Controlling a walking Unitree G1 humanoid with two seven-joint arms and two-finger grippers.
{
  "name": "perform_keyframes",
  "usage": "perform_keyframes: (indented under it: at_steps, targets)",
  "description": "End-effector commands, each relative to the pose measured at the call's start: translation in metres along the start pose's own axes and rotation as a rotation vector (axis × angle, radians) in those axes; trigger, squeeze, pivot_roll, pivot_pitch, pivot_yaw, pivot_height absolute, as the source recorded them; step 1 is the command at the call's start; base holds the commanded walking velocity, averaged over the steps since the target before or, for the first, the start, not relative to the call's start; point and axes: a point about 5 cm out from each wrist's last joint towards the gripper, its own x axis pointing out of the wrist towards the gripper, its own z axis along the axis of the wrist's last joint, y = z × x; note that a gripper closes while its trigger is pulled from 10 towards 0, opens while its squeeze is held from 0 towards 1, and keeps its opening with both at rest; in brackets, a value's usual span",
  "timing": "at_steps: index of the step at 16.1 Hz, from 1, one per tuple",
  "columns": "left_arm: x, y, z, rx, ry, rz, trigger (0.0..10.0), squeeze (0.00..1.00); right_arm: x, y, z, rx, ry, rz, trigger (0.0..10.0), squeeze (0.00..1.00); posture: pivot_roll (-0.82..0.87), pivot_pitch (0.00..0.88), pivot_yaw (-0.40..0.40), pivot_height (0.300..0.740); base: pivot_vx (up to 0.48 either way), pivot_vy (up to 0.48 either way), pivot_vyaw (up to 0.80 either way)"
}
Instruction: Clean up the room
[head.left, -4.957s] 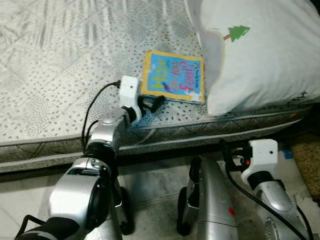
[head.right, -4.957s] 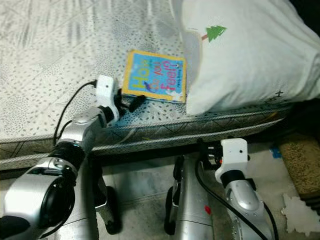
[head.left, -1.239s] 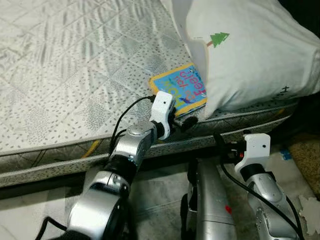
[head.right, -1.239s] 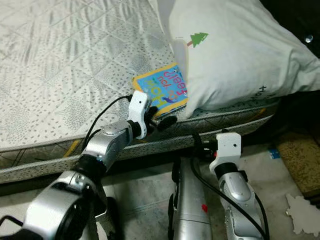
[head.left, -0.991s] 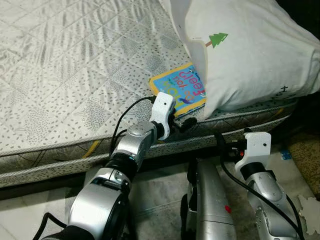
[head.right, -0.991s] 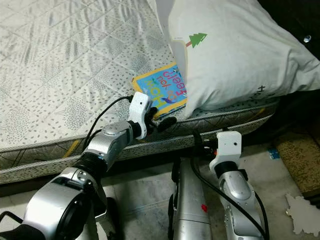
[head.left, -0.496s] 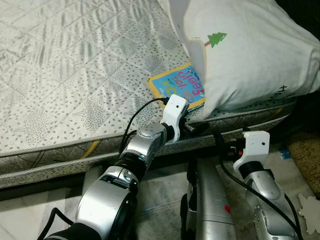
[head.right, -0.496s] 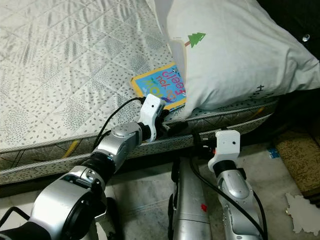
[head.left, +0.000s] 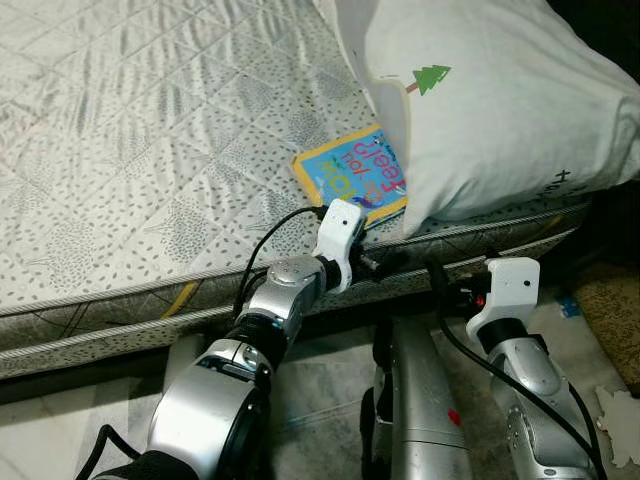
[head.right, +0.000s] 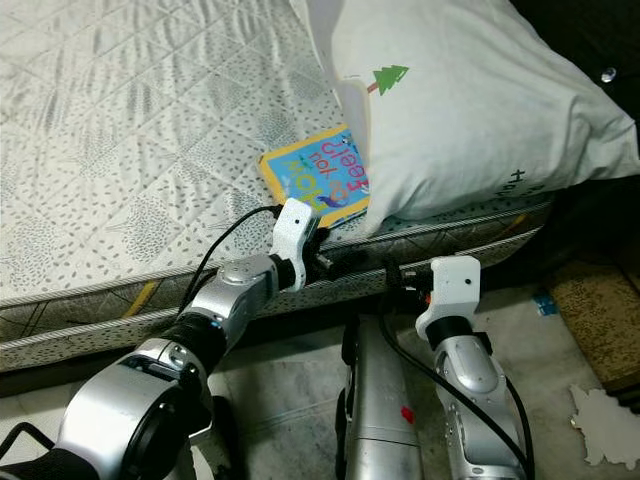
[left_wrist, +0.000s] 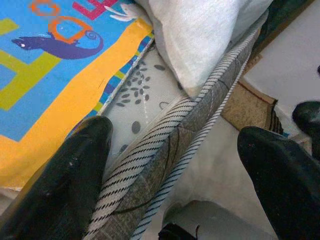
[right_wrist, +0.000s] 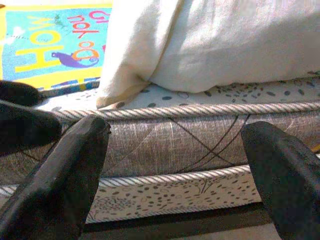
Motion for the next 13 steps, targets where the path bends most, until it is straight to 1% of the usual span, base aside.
perform_keyframes:
  at_steps: [1,5,6,7,9,13]
  targets:
    - [-0.010,0.010,-0.031,-0.055,0.108,0.066,10.0,0.00,-0.003,-0.003,-0.007,0.004,0.029,-0.014,10.0,0.00,-0.10,0.251,-0.024,0.509,0.000,0.000,0.00]
    - [-0.021,0.028,-0.032,-0.056,0.112,0.141,10.0,0.00,-0.002,-0.004,-0.006,0.002,0.027,-0.013,10.0,0.00,-0.10,0.247,-0.027,0.509,0.000,0.000,0.00]
    - [-0.026,0.036,-0.032,-0.039,0.116,0.169,10.0,0.00,-0.001,-0.004,-0.006,0.002,0.026,-0.013,10.0,0.00,-0.10,0.247,-0.027,0.509,0.000,0.000,0.00]
    - [-0.029,0.041,-0.030,-0.042,0.109,0.186,10.0,0.00,-0.001,-0.004,-0.006,0.002,0.026,-0.013,10.0,0.00,-0.10,0.246,-0.027,0.509,0.000,0.000,0.00]
    - [-0.033,0.047,-0.028,-0.035,0.103,0.201,10.0,0.00,0.000,-0.004,-0.006,0.002,0.027,-0.013,10.0,0.00,-0.10,0.244,-0.028,0.509,0.000,0.000,0.00]
    - [-0.039,0.054,-0.030,-0.025,0.110,0.223,10.0,0.00,0.002,-0.004,-0.007,0.001,0.025,-0.010,10.0,0.00,-0.09,0.239,-0.031,0.509,0.000,0.000,0.00]
